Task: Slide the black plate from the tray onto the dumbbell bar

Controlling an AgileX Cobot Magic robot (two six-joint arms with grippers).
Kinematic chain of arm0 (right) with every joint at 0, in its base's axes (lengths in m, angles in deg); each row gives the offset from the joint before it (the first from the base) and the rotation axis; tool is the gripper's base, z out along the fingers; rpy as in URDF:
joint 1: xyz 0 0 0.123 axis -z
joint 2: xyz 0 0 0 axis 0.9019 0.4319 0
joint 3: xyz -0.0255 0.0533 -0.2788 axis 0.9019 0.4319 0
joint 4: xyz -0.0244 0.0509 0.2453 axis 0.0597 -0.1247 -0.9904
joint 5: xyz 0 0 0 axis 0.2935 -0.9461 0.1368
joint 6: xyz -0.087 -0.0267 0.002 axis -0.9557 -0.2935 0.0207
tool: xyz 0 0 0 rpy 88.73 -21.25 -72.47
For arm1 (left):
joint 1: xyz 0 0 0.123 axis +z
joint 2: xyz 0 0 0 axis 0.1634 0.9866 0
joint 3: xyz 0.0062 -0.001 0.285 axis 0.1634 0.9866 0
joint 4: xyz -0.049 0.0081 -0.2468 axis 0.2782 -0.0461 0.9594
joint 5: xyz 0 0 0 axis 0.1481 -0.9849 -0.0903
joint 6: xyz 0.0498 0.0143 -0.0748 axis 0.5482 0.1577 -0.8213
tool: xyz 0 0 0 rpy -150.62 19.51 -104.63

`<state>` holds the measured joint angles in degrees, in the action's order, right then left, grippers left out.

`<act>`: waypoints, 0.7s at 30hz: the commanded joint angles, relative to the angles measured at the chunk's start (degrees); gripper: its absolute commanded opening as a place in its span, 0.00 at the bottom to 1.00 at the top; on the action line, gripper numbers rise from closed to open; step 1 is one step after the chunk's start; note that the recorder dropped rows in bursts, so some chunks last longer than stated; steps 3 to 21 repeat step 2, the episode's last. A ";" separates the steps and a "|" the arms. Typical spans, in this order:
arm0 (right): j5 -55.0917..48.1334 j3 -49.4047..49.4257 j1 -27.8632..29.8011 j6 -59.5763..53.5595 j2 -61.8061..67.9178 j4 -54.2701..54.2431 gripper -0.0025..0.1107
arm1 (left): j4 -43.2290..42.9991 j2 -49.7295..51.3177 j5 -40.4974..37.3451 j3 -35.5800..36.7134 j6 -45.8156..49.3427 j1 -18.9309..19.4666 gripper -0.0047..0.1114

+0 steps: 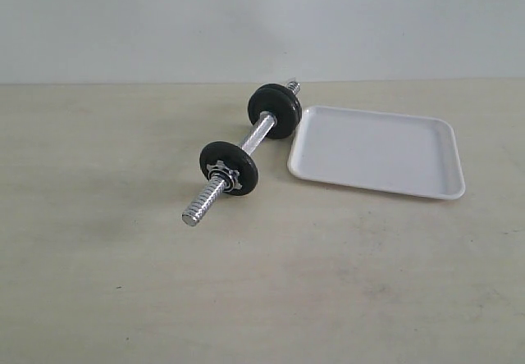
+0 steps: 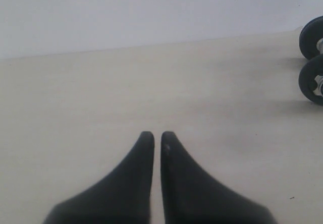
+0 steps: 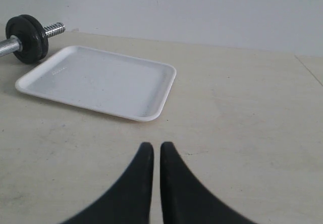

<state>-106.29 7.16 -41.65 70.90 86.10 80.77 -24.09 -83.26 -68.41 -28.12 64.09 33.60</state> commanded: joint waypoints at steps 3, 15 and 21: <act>0.84 -0.02 -0.01 -0.19 -0.29 0.05 0.03 | 0.00 -0.21 0.11 0.21 0.15 -0.23 0.07; 0.84 -0.02 -0.01 -0.19 -0.29 0.05 0.03 | 0.00 -0.21 0.11 0.21 0.15 -0.23 0.07; 0.84 -0.02 -0.01 -0.19 -0.29 0.05 0.03 | 0.00 -0.21 0.11 0.21 0.15 -0.23 0.07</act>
